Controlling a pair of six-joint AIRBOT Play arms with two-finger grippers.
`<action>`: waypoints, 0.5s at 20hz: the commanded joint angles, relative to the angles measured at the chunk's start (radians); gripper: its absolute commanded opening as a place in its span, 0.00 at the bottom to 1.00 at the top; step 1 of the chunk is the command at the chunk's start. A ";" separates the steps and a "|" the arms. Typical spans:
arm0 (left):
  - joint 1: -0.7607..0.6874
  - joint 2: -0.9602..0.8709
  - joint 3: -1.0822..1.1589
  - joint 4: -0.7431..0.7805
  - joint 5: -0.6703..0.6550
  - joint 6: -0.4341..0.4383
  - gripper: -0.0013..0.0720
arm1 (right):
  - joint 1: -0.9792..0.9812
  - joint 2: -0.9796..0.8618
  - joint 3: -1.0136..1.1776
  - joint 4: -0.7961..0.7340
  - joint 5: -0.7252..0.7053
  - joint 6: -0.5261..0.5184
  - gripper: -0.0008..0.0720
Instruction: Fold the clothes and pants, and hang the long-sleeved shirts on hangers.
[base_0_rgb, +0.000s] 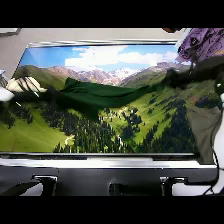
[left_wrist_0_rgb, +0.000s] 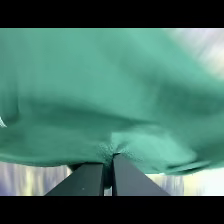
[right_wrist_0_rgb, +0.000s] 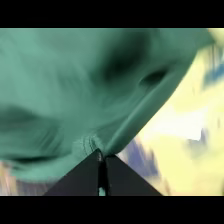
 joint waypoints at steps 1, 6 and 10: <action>0.042 0.005 0.455 0.219 -0.118 -0.053 0.04 | 0.024 0.149 0.150 -0.002 0.131 0.083 0.04; 0.047 0.122 0.861 0.469 -0.294 -0.114 0.04 | 0.024 0.473 0.258 -0.088 0.065 0.141 0.04; 0.047 0.325 0.836 0.558 -0.389 -0.200 0.04 | 0.024 0.731 0.258 -0.215 0.044 0.252 0.04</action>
